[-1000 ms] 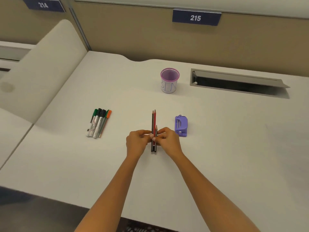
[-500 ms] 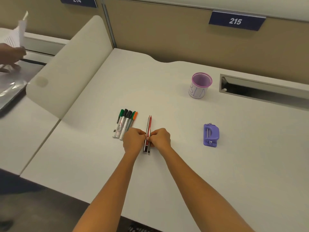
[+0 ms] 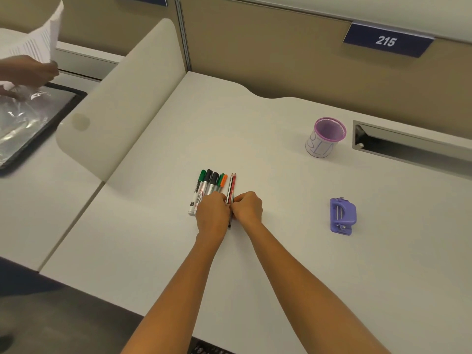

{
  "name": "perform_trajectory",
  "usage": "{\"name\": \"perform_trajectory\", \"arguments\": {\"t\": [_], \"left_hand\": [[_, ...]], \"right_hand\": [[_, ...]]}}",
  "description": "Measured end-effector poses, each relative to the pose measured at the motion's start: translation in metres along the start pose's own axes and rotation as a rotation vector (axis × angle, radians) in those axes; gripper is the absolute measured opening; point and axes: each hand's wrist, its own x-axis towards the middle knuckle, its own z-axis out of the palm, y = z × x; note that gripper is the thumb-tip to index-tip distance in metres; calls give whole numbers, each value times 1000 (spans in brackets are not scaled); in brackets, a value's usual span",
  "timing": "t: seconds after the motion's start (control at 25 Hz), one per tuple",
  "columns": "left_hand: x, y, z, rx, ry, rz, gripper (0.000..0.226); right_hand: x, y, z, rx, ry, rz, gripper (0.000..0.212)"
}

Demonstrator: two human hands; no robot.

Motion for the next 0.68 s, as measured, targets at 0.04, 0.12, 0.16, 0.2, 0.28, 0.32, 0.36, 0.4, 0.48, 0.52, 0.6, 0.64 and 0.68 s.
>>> {"name": "perform_trajectory", "arguments": {"t": [0.04,0.12,0.16,0.2,0.28,0.32,0.36,0.4,0.48,0.52,0.6,0.64,0.68], "left_hand": [[1,-2,-1,16,7,8,19],[2,-7,-4,37,31,17,17],[2,-10,-5,34,41,16,16],[2,-12,-6,30,45,14,15],[4,-15,-8,28,45,27,16],[4,-17,-8,26,47,38,16],[4,-17,-8,22,49,44,17],[5,-18,-8,22,49,44,19],[6,-19,-6,28,45,43,21],[6,-20,-6,31,42,45,21],[6,-20,-6,39,33,49,21],[6,-19,-6,42,29,52,22],[6,-19,-7,46,30,57,22]], "right_hand": [[1,-3,2,9,2,2,9],[2,-8,7,18,-3,8,8],[2,-10,9,21,-11,7,7],[2,-12,11,24,-20,6,6],[4,-11,12,35,-26,12,9],[4,-11,12,49,-17,20,11],[6,-9,12,65,1,32,14],[7,-8,10,75,25,43,17],[9,-8,9,66,62,52,20],[9,-9,9,48,70,47,19],[9,-13,10,14,84,35,15],[9,-14,10,4,92,31,12],[10,-14,10,-5,100,29,8]]}}
